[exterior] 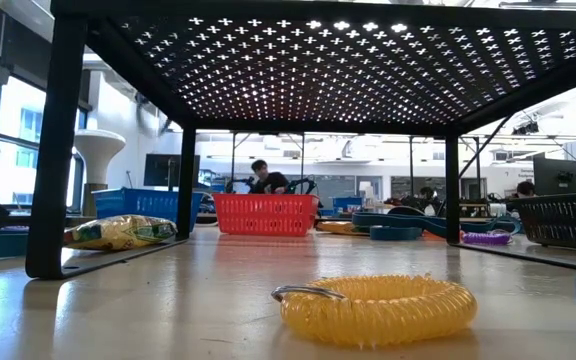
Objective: Pick & Place Office Desk Supplies
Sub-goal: Put the blue rubber band into the blue bin, then put the purple spring keychain into the black bin
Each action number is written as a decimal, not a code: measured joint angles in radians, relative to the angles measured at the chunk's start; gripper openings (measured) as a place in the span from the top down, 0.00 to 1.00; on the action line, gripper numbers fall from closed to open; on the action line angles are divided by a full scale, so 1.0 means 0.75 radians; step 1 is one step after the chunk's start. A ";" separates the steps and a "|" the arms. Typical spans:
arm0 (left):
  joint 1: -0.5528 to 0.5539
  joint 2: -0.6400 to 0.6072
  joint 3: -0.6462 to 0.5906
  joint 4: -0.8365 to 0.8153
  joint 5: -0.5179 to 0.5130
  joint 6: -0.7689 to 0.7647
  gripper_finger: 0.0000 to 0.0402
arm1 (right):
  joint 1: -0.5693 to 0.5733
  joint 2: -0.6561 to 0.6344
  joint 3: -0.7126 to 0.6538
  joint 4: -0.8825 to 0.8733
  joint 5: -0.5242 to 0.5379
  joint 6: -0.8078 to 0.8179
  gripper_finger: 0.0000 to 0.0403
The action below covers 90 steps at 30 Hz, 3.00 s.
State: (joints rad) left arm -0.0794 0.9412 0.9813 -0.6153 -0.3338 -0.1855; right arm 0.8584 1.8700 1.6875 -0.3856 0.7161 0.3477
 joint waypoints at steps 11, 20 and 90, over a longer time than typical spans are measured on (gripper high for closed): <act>0.430 0.176 -0.003 -0.223 0.120 0.082 1.00 | -0.004 0.002 -0.004 -0.007 -0.021 0.039 0.41; 0.504 0.435 -0.003 -0.329 0.135 0.150 1.00 | -0.005 0.005 -0.050 0.011 -0.019 0.080 0.41; -0.363 0.632 -0.227 -0.602 0.222 -0.100 0.75 | -0.020 0.005 -0.052 0.001 -0.062 0.139 0.41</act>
State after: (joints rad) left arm -0.3519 1.4154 0.8109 -1.0669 -0.1673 -0.2605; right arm 0.8433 1.8736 1.6485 -0.3847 0.6693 0.4519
